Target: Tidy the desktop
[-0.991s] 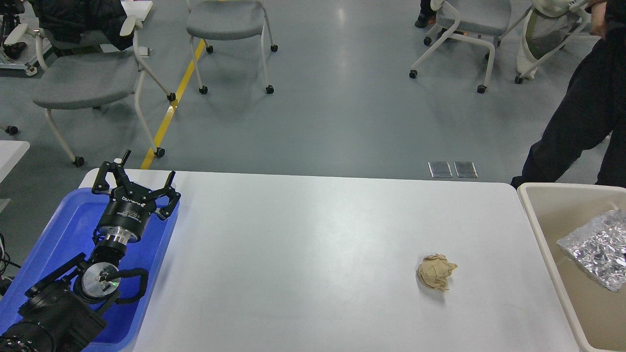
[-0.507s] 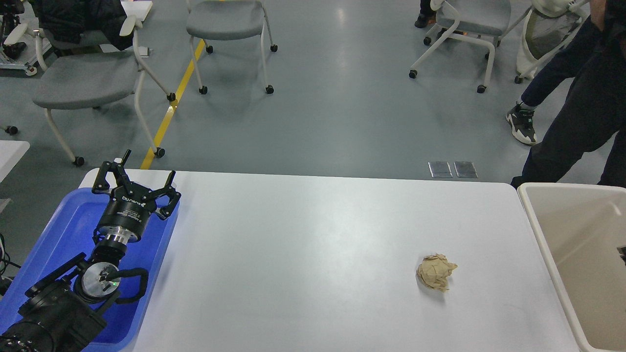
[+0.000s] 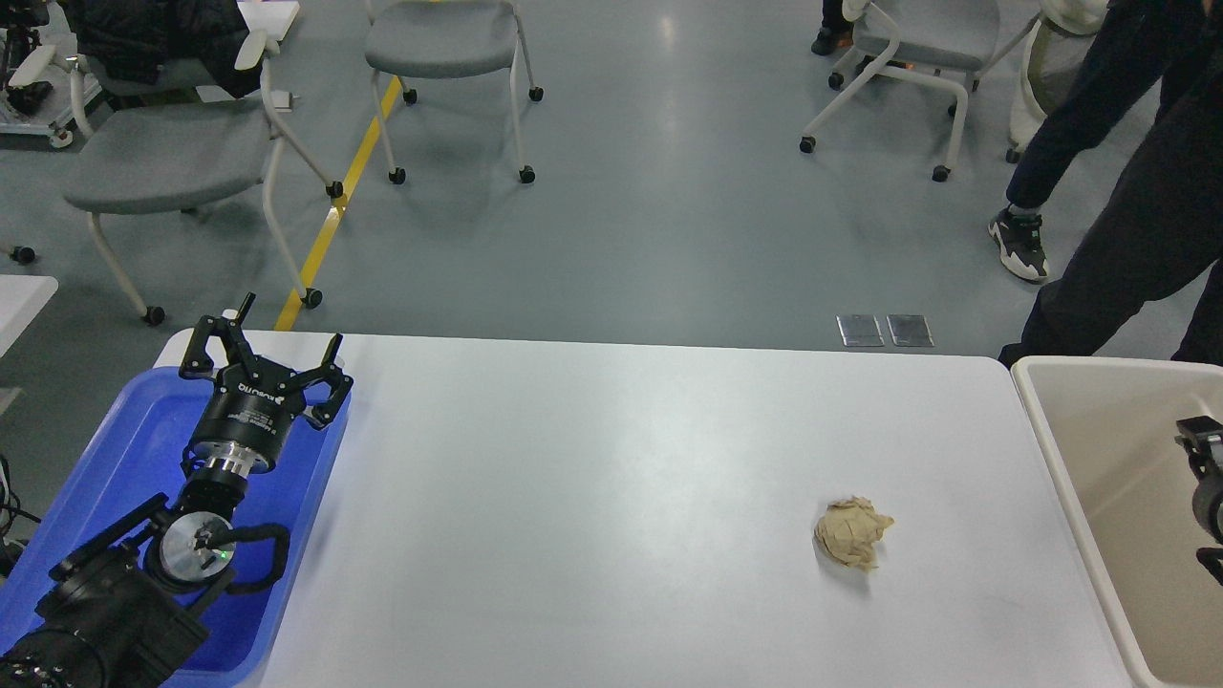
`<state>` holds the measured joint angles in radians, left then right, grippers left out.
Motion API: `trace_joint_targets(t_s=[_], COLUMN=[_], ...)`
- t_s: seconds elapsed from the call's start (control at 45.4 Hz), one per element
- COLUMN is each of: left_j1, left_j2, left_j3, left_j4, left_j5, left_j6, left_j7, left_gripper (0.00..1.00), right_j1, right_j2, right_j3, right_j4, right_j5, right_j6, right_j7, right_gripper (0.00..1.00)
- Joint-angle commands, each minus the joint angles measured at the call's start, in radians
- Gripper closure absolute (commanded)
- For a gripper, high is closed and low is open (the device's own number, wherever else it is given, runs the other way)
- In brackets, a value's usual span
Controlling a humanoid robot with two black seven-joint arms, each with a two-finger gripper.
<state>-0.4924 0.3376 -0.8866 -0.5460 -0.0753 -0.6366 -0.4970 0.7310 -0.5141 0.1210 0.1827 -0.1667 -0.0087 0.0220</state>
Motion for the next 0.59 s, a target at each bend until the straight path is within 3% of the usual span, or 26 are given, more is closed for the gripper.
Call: trace_joint_targets(t_s=[0.0, 0.154, 0.33, 0.573], left_j1=[0.0, 0.0, 0.0, 0.0], left_j2=[0.0, 0.0, 0.0, 0.0], left_j3=[0.0, 0.0, 0.002, 0.002], left_j4=[0.0, 0.0, 0.0, 0.001], left_j5=[0.0, 0.0, 0.0, 0.0], left_j6=[0.0, 0.002, 0.005, 0.006], left_j7=[0.0, 0.0, 0.0, 0.0], left_gripper=[0.0, 0.0, 0.0, 0.0], right_j1=[0.036, 0.038, 0.054, 0.044], right_j2=[-0.104, -0.116, -0.074, 0.1], right_j3=[0.366, 0.543, 0.582, 0.666], right_j4=[0.32, 0.466, 0.57, 0.632], right_j5=[0.055, 0.09, 0.265, 0.311], right_j6=[0.007, 0.059, 0.17, 0.291], right_j7=[0.003, 0.003, 0.003, 0.003], right_gripper=[0.0, 0.0, 0.0, 0.0])
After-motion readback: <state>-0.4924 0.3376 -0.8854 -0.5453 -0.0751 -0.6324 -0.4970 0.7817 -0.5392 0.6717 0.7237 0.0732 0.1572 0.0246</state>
